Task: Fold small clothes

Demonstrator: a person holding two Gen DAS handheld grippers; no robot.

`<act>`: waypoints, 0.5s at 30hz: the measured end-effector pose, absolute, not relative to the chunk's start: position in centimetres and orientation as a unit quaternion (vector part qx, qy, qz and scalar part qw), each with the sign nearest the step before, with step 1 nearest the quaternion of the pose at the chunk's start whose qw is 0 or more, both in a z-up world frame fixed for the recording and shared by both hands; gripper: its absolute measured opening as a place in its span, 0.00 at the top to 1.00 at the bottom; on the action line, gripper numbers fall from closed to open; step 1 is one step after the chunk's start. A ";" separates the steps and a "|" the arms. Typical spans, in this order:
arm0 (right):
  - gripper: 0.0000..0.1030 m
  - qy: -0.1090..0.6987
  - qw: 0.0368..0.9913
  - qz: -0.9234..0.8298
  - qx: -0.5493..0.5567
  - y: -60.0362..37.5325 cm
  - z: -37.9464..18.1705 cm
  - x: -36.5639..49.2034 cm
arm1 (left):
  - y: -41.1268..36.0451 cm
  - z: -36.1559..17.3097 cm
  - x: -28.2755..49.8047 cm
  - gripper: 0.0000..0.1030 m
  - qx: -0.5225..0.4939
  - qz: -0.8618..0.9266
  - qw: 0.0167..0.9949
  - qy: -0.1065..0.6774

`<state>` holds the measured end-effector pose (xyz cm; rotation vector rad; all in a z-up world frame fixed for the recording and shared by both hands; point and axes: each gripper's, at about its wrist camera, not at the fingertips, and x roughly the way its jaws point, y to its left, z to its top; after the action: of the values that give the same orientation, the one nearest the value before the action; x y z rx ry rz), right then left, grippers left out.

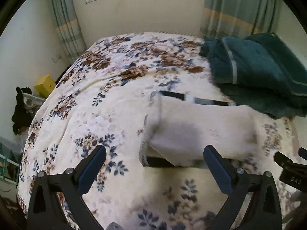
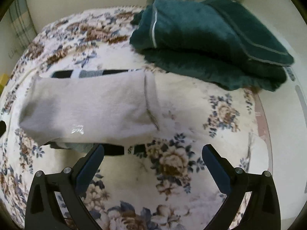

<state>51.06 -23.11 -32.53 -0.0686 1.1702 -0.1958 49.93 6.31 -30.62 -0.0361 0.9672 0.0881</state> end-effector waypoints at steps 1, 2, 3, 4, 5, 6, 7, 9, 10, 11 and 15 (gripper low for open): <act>0.00 0.545 0.833 -0.094 -0.030 -23.3 -31.3 50.0 | 5.8 -29.5 48.9 0.00 -0.014 0.044 0.886 0.461; 0.00 0.540 0.836 -0.096 -0.027 -23.4 -30.1 49.0 | 5.4 -28.4 48.0 0.00 -0.014 0.039 0.889 0.456; 0.00 0.532 0.841 -0.096 -0.023 -23.6 -28.5 47.7 | 5.0 -27.3 47.0 0.00 -0.013 0.036 0.892 0.451; 0.00 0.525 0.845 -0.097 -0.023 -23.7 -27.1 46.5 | 4.6 -26.0 45.8 0.00 -0.012 0.037 0.895 0.445; 0.00 0.518 0.850 -0.099 -0.024 -23.8 -25.4 45.0 | 4.3 -24.7 44.6 0.00 -0.013 0.035 0.898 0.439; 0.00 0.512 0.853 -0.098 -0.024 -23.8 -24.0 43.8 | 4.1 -23.7 43.7 0.00 -0.015 0.032 0.900 0.434; 0.00 0.505 0.857 -0.098 -0.026 -23.9 -22.8 42.7 | 3.9 -22.4 42.4 0.00 -0.016 0.032 0.903 0.427; 0.00 0.488 0.866 -0.101 -0.028 -24.1 -19.8 40.0 | 3.5 -20.2 40.3 0.00 -0.022 0.029 0.908 0.418; 0.00 0.481 0.871 -0.101 -0.024 -24.3 -18.3 38.5 | 3.3 -18.9 39.1 0.00 -0.023 0.028 0.911 0.411; 0.00 0.475 0.874 -0.100 -0.022 -24.5 -16.9 37.3 | 3.1 -17.6 37.8 0.00 -0.021 0.028 0.914 0.404; 0.00 0.441 0.892 -0.100 -0.022 -25.1 -11.0 31.4 | 2.4 -13.6 33.5 0.00 -0.015 0.026 0.926 0.377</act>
<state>31.41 -25.07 -10.96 -0.0451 0.9146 -0.2068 33.55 2.36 -13.62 -0.0312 0.7742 0.0536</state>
